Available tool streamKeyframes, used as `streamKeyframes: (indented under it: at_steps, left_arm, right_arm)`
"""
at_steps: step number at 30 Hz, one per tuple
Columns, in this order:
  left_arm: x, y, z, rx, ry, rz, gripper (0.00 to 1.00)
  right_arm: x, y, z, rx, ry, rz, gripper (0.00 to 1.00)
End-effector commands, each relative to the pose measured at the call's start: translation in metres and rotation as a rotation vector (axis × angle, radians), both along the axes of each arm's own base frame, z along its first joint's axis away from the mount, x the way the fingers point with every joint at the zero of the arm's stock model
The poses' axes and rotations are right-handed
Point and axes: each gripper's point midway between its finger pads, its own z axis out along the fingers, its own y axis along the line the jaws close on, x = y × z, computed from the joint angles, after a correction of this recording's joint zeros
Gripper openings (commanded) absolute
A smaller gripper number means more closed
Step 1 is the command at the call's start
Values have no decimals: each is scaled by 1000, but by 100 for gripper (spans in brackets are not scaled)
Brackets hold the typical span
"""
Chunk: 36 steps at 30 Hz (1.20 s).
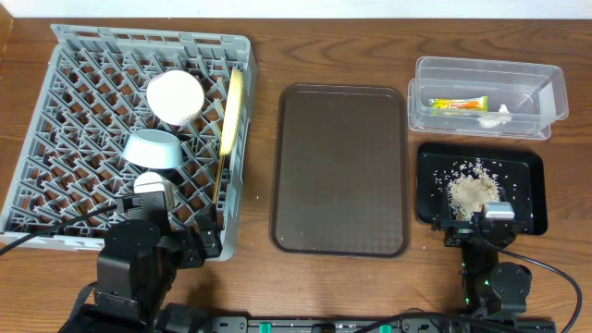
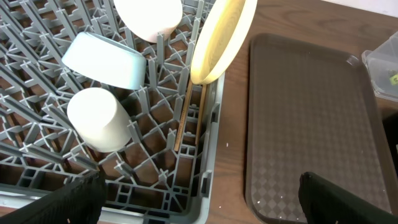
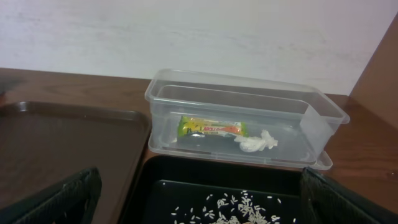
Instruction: Sort waste into correct bins and load items into the dishwasher
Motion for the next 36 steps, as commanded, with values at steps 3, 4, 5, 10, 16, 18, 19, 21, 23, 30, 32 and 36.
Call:
streamKeyframes:
  at_steps: [3,4,5,10,16,18,19,21,23,30,32,36]
  left_arm:
    - [-1,4,-2,32,4,7,99]
    - [-1,8,-3,45,8,20,99]
    - [-2,10,-3,55,11,32,100]
    - [-7,13,-9,61,18,37,99]
    - [0,18,-32,43,-84,74,99]
    - [5,19,-41,28,-138,89,99]
    - [8,19,-44,21,-165,95,99]
    - [16,20,-52,0,-251,109,99]
    - [20,20,-55,-16,-311,117,99]
    - [38,25,-56,-59,-519,157,99]
    - [44,26,-57,-73,-556,169,99]
    - [53,29,-51,-94,-660,192,99]
  right_arm:
    - [0,-2,0,-12,0,-11,99]
    - [0,-2,0,-12,0,-11,99]
    - [0,-2,0,-12,0,-11,99]
    - [0,-2,0,-12,0,-11,99]
    - [0,-2,0,-12,0,-11,99]
    - [0,-2,0,-12,0,-11,99]
    - [0,-2,0,-12,0,-11,99]
    - [0,-2,0,-12,0,-11,99]
    - [0,-2,0,-12,0,-11,99]
    - [0,-2,0,-12,0,-11,99]
    - [0,-2,0,-12,0,-11,99]
    - [0,-2,0,-12,0,-11,99]
